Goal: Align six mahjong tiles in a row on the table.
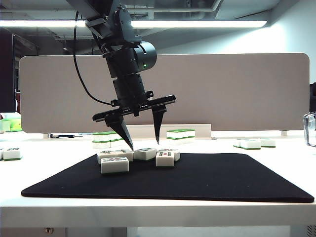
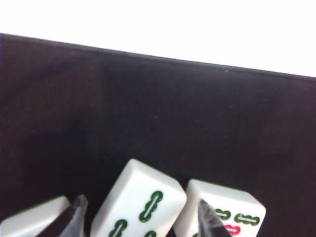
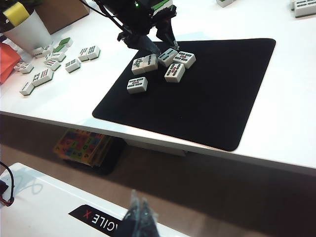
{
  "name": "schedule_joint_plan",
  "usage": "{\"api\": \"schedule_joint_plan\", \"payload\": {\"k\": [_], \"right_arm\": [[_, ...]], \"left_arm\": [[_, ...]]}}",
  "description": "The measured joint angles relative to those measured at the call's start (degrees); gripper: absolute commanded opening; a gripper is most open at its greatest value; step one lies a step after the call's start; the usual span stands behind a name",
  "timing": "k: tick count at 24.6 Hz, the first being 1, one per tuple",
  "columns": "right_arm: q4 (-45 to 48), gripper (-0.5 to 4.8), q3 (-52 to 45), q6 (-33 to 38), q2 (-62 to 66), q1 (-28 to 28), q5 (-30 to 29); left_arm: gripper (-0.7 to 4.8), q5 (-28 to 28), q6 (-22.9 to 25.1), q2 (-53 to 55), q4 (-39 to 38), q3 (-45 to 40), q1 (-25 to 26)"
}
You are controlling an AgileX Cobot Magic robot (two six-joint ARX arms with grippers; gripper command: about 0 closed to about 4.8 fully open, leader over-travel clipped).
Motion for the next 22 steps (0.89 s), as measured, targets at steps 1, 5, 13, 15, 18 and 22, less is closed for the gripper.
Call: {"api": "schedule_joint_plan", "payload": {"k": [1, 5, 13, 15, 18, 22], "right_arm": [[0.00, -0.01, 0.00, 0.00, 0.00, 0.00, 0.00], [0.00, -0.01, -0.02, 0.00, 0.00, 0.00, 0.00], [0.00, -0.01, -0.02, 0.00, 0.00, 0.00, 0.00], [0.00, -0.01, -0.02, 0.00, 0.00, 0.00, 0.00], [0.00, -0.01, 0.00, 0.00, 0.00, 0.00, 0.00], [0.00, -0.01, 0.00, 0.00, 0.00, 0.00, 0.00]], "left_arm": [[2.90, 0.00, 1.68, -0.09, -0.17, 0.31, 0.02], [2.87, -0.31, 11.74, -1.36, -0.59, 2.05, 0.26], [2.73, -3.21, 39.15, -2.12, -2.99, 4.39, 0.33], [2.73, -5.44, 40.35, -1.70, -2.69, 4.37, 0.28], [2.73, -6.80, 40.59, -0.79, 0.48, 4.46, 0.42], [2.73, -6.75, 40.61, 1.22, 1.14, 4.48, -0.04]]}}
